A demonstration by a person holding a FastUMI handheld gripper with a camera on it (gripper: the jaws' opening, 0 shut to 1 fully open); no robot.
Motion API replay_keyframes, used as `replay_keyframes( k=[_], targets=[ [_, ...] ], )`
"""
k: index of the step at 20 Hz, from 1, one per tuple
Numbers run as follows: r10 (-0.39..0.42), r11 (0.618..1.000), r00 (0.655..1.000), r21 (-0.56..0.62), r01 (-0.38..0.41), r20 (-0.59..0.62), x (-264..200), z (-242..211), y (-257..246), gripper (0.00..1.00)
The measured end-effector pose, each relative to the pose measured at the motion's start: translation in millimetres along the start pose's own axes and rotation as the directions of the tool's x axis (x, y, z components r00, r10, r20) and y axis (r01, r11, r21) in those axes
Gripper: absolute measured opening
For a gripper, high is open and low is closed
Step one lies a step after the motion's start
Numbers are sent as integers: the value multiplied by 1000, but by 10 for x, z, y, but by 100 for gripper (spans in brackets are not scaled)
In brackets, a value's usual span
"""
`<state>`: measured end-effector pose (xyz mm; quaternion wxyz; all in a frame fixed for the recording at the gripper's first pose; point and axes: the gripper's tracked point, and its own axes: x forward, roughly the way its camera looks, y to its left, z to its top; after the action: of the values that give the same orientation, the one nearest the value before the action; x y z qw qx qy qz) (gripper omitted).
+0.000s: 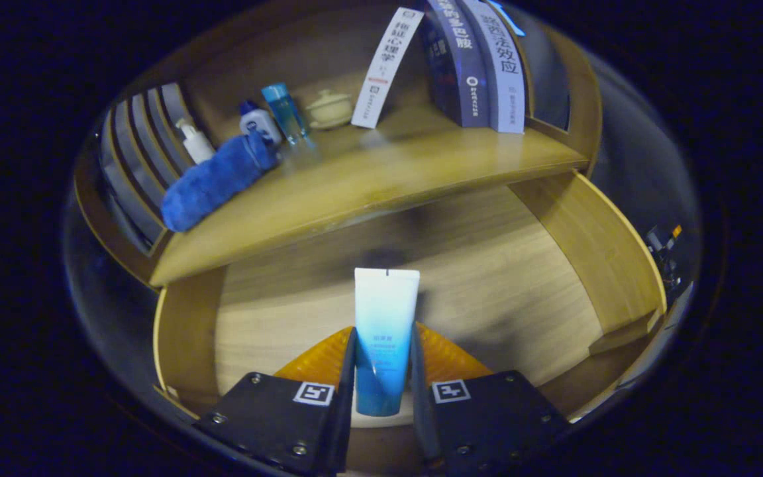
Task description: Pull open the drawer, take out the items inside it, and place them on the countertop above the cabinet.
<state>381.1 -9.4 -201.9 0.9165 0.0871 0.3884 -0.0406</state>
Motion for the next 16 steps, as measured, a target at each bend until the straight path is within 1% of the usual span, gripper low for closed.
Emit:
replay_keyframes(
  k=[3,6,8,9,11,12,14,16],
  targets=[
    [86,996,992,-10,-86,91,-240,36,125,39],
    [171,985,963,-6,-174,210,-586,96,300,39],
    [222,972,915,1,-236,336,-831,299,413,40],
    [241,967,887,-19,-255,394,-938,439,468,39],
    [271,960,832,-78,-267,484,-1119,732,571,39],
    [272,961,817,-100,-257,509,-1181,852,607,39],
    [262,964,805,-113,-239,533,-1245,990,679,39],
    [250,968,795,-134,-211,553,-1205,1176,738,39]
  ],
)
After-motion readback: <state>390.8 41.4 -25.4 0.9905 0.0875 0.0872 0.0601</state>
